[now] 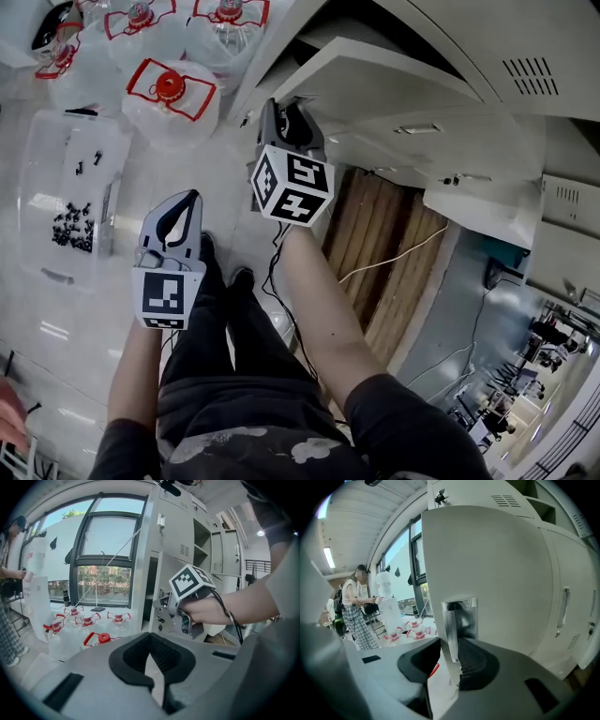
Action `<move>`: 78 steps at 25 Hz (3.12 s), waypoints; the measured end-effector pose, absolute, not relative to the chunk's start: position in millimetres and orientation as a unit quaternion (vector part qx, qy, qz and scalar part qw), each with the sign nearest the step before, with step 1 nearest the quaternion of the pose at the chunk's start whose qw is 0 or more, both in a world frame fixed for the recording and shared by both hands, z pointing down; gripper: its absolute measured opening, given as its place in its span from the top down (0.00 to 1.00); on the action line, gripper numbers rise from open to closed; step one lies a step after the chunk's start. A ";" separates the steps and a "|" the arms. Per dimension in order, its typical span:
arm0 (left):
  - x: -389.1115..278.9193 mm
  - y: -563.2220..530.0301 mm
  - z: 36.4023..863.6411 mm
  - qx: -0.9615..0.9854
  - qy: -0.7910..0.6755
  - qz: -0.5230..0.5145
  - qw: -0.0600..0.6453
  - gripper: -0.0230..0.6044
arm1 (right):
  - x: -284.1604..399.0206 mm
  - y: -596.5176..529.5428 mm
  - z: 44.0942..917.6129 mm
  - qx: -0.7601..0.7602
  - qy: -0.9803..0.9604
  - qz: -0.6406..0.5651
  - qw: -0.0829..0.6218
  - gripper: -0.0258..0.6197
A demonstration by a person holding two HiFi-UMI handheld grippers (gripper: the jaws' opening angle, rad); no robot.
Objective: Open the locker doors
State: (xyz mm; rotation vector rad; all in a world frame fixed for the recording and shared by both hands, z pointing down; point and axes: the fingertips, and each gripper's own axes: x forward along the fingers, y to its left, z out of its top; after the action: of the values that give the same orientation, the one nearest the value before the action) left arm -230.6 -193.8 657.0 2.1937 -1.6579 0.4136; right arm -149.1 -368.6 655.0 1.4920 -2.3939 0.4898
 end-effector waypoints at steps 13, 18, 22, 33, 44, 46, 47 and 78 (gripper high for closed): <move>-184.1 -148.9 650.2 0.770 -0.588 0.157 0.193 0.95 | -101.6 -296.6 656.1 0.478 -0.849 0.171 0.146 0.75; -182.0 -150.8 649.8 0.765 -0.594 0.155 0.193 0.95 | -81.4 -281.3 658.1 0.481 -0.845 0.183 0.145 0.71; -172.7 -151.0 650.8 0.768 -0.590 0.156 0.194 0.95 | -65.4 -273.0 658.7 0.488 -0.842 0.180 0.146 0.63; -131.1 -143.6 643.5 0.787 -0.567 0.162 0.183 0.95 | -15.8 -241.7 657.9 0.505 -0.831 0.173 0.158 0.64; -90.3 -137.9 633.1 0.804 -0.547 0.162 0.167 0.95 | 44.8 -216.1 657.0 0.524 -0.821 0.154 0.166 0.71; -82.5 -136.4 631.9 0.807 -0.543 0.163 0.166 0.95 | 54.6 -213.0 657.1 0.529 -0.818 0.155 0.165 0.77; -78.7 -135.8 631.2 0.808 -0.541 0.163 0.165 0.95 | 59.4 -212.0 657.1 0.531 -0.817 0.155 0.164 0.78; -51.2 -119.9 566.9 0.810 -0.553 0.151 0.125 0.95 | 120.5 -193.4 583.6 0.541 -0.822 0.139 0.110 0.70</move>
State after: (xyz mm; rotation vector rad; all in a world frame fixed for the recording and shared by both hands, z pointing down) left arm -51.2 -119.9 566.9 2.3605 -1.6100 0.4391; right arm 120.5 -193.4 583.6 1.5914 -2.4156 0.4080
